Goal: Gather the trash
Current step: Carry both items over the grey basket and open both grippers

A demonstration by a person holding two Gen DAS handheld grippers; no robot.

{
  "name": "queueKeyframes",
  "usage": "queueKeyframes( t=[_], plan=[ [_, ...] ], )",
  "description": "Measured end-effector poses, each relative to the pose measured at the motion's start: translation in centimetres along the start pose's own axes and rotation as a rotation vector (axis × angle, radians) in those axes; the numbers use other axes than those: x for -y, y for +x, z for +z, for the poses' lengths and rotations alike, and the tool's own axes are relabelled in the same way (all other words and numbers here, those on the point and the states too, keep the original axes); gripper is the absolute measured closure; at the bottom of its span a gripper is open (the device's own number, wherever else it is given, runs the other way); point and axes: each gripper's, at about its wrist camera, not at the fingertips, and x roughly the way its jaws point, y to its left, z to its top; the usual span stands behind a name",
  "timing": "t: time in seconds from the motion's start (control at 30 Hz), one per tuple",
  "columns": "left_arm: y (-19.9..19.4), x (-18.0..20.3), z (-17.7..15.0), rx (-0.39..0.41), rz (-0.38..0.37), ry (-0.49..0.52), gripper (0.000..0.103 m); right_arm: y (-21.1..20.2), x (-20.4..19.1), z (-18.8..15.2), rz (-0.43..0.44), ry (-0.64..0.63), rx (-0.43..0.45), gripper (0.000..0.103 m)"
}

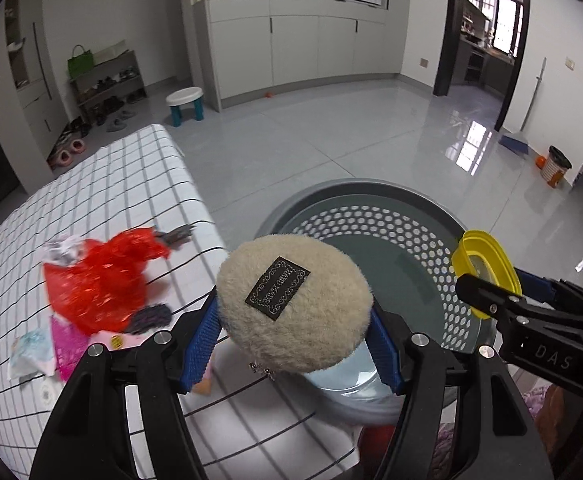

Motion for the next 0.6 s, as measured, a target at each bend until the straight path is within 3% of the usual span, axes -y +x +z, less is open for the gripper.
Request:
queueKeyframes(
  t=[0.27, 0.6],
  plan=[
    [2.5, 1.6, 0.5, -0.04, -0.027, 0.025, 0.037, 1.0, 1.2, 0.1, -0.01, 0.038, -0.026, 0.035],
    [2.5, 2.1, 0.7, -0.039, -0.023, 0.03, 0.034, 1.9, 0.5, 0.1, -0.026, 0.031, -0.049, 0.034]
  ],
)
